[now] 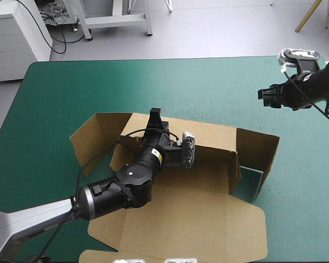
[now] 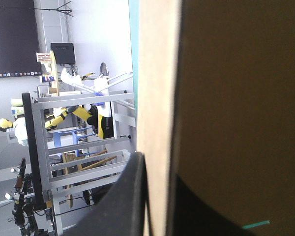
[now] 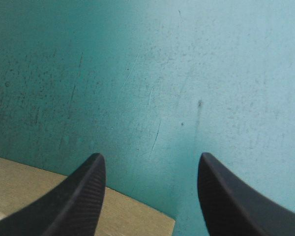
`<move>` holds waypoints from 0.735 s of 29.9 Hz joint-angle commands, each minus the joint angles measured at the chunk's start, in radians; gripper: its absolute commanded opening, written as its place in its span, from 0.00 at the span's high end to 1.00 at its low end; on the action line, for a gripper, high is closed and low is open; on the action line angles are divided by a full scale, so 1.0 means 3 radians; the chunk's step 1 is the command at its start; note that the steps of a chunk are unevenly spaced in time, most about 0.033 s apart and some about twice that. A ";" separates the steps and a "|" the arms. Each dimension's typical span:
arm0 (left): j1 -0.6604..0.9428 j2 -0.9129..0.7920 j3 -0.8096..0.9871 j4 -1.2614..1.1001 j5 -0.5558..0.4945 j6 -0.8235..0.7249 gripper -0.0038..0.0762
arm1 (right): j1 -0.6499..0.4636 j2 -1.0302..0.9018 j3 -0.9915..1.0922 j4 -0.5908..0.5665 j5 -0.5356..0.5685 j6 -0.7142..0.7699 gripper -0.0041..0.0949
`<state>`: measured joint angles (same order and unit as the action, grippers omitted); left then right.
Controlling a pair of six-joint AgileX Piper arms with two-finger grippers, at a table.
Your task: Fold the box
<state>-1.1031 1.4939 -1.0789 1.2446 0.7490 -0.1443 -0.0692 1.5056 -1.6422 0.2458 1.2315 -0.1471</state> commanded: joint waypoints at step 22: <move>0.0005 0.0037 -0.0001 -0.0147 0.0014 -0.0131 0.96 | -0.0029 -0.0797 0.1500 0.0413 -0.0553 -0.0210 0.40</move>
<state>-1.1022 1.5152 -1.0778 1.2809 0.7500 -0.1672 -0.0692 1.3359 -1.2165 0.3221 1.1107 -0.1845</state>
